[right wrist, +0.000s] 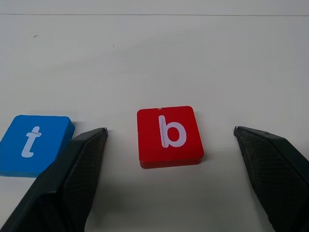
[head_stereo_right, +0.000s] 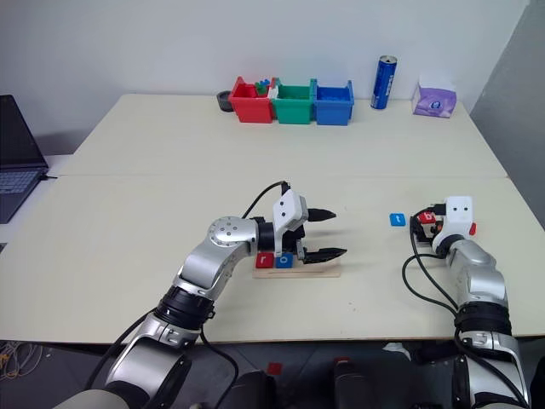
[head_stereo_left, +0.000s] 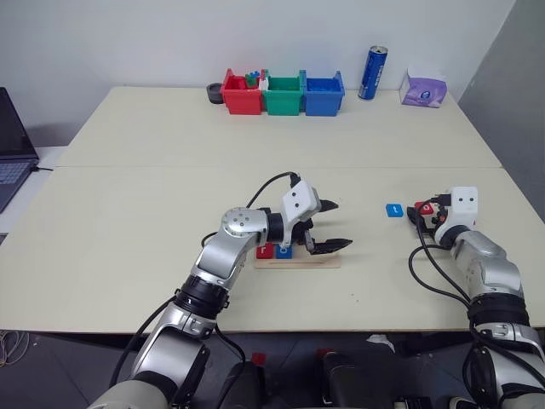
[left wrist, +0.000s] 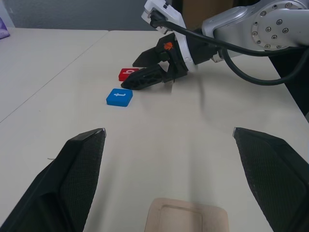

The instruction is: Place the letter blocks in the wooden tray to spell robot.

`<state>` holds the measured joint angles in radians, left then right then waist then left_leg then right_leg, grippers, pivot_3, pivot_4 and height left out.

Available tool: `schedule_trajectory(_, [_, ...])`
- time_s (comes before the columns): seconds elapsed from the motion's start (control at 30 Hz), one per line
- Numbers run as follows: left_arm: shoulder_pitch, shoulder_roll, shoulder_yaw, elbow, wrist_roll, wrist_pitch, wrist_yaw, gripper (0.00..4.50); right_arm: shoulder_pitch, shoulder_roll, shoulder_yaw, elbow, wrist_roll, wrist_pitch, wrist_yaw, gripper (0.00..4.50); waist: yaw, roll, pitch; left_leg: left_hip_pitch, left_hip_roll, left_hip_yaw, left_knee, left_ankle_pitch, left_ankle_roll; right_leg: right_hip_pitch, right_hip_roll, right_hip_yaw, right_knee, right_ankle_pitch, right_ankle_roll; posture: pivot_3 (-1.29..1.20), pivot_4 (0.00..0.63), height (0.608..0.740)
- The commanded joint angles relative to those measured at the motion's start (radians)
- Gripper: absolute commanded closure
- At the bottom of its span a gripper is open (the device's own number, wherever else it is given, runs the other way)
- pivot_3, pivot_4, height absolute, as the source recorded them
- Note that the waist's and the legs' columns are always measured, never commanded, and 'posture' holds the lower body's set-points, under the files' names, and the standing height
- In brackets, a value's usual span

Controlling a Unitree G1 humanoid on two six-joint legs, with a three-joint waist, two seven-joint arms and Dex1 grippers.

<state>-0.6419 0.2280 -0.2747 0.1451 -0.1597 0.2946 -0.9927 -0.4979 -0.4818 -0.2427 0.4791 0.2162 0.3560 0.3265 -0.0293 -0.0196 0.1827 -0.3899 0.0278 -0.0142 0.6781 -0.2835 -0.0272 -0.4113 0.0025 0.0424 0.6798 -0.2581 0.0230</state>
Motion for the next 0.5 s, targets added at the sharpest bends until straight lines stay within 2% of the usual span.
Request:
schedule_trajectory(0.03, [-0.016,-0.003,0.002,-0.047,-0.018,-0.007,0.002,0.00,-0.012,-0.001,-0.008,-0.010,-0.001,-0.019,0.000,1.33,0.000,0.000,0.000,0.000,0.000,0.000,0.000,0.000,0.000,0.000,0.000,0.000,0.000,0.000,0.000,0.00,0.150,0.740])
schedule_trajectory(0.1, [-0.015,-0.004,0.001,-0.049,-0.017,-0.007,0.003,0.00,-0.008,-0.001,-0.014,-0.011,0.003,-0.018,-0.004,2.14,0.000,0.000,0.000,0.000,0.000,0.000,0.000,0.000,0.000,0.000,0.000,0.000,0.000,0.000,0.000,0.00,0.150,0.740])
schedule_trajectory(0.2, [-0.013,-0.006,0.001,-0.051,-0.017,-0.006,0.006,0.00,-0.002,-0.002,-0.018,-0.015,0.005,-0.018,-0.007,3.06,0.000,0.000,0.000,0.000,0.000,0.000,0.000,0.000,0.000,0.000,0.000,0.000,0.000,0.000,0.000,0.00,0.150,0.740])
schedule_trajectory(0.37, [-0.010,-0.010,-0.001,-0.054,-0.017,-0.008,0.007,0.00,0.022,-0.001,-0.021,-0.057,0.002,-0.004,-0.024,3.04,0.000,0.000,0.000,0.000,0.000,0.000,0.000,0.000,0.000,0.000,-0.001,0.000,0.000,0.000,0.000,0.00,0.150,0.740])
schedule_trajectory(0.5, [0.007,0.013,-0.001,-0.070,-0.019,-0.016,-0.017,0.00,0.083,0.035,-0.060,-0.276,0.069,0.158,-0.083,3.04,0.001,0.000,0.000,-0.001,0.000,-0.001,0.000,0.000,0.000,0.000,-0.001,0.001,0.000,0.000,0.000,0.00,0.150,0.740])
